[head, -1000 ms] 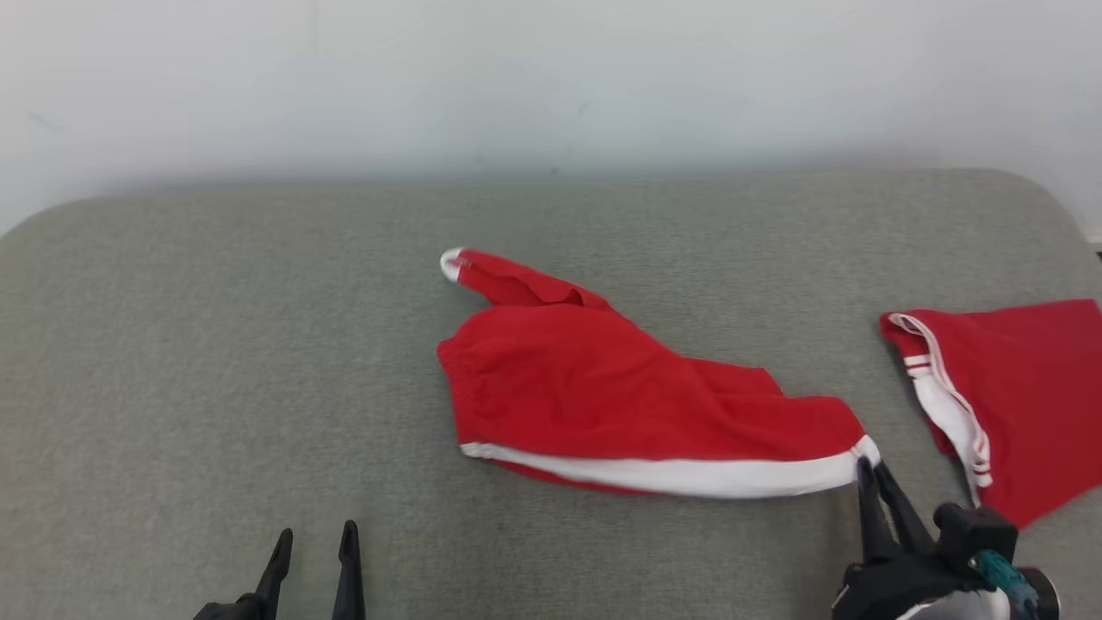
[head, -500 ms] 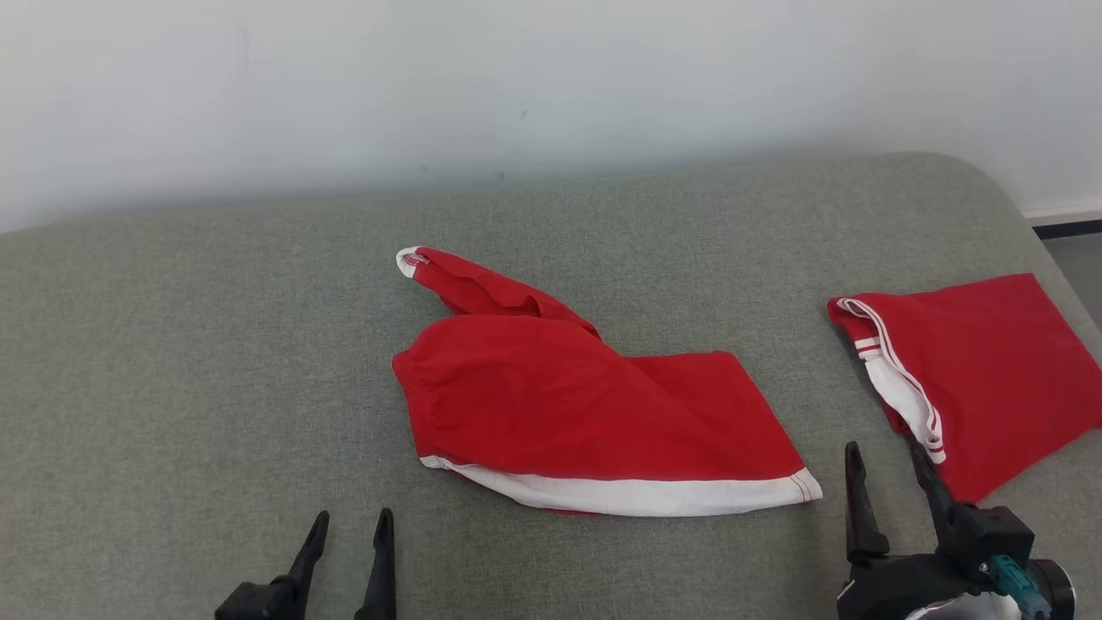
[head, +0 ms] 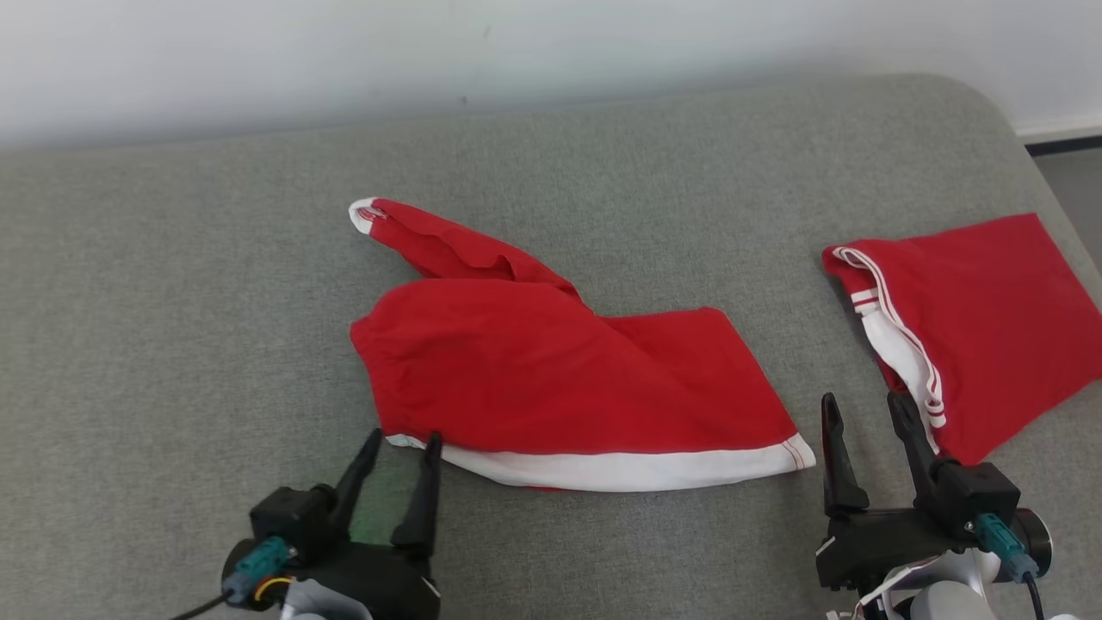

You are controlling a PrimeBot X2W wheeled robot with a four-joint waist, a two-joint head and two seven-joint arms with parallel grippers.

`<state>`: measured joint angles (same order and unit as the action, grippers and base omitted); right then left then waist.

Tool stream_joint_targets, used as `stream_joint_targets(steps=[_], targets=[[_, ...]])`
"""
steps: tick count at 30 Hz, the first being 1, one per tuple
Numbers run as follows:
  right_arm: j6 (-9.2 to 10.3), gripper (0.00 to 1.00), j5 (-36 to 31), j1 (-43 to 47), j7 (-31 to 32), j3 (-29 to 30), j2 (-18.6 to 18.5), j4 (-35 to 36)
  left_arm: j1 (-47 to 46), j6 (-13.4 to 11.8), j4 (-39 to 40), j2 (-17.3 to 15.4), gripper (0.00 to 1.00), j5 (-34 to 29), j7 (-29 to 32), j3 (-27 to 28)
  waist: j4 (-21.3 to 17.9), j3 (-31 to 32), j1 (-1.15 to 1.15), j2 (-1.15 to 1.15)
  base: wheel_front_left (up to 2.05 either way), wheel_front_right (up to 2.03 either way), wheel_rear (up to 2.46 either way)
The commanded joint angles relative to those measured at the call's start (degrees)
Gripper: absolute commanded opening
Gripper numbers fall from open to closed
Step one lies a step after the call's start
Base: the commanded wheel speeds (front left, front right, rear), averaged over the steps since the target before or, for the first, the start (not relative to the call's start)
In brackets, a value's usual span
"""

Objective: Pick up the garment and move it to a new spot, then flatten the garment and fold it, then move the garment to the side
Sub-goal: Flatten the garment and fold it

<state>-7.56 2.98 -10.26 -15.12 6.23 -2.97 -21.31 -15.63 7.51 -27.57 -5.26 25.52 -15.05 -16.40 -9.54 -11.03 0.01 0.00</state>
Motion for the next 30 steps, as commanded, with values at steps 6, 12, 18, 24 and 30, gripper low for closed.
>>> stream_joint_targets(steps=[6, 12, 18, 24, 30], targets=[[0.18, 1.0, 0.56, -0.91, 0.02, 0.09, 0.12, 0.13, -1.99, -0.07, -0.23, -2.78, 1.0, 3.04, -0.16, -0.58, -1.0, -2.3, -0.01, 0.0, 0.0, 0.0, 0.0], [0.18, 1.0, -0.02, -1.57, 0.02, -1.0, 0.13, -0.25, -2.29, -0.08, 3.88, -5.08, 1.0, 4.98, -0.16, -4.56, -0.86, -3.05, -0.01, 0.0, 0.0, 0.0, 0.0], [0.18, 1.0, 0.57, -1.49, 0.02, -2.28, 0.1, -0.82, -1.77, -0.07, 4.76, -5.72, 0.0, 6.3, -0.16, -6.51, -0.57, -3.08, -0.01, 0.0, 0.0, 0.0, 0.0], [0.18, 1.0, 0.85, -1.06, 0.02, -1.97, 0.11, -1.41, -0.85, -0.06, 5.92, -6.43, 0.0, 7.75, -0.16, -8.12, 0.92, -2.68, -0.01, 0.0, 0.0, 0.0, 0.0], [0.18, 1.0, 1.23, -0.65, 0.02, -1.57, 0.1, -1.95, 2.49, -0.06, 11.12, -6.36, 0.0, 5.57, -0.16, -6.18, 4.08, -2.05, -0.01, 0.0, 0.0, 0.0, 0.0]])
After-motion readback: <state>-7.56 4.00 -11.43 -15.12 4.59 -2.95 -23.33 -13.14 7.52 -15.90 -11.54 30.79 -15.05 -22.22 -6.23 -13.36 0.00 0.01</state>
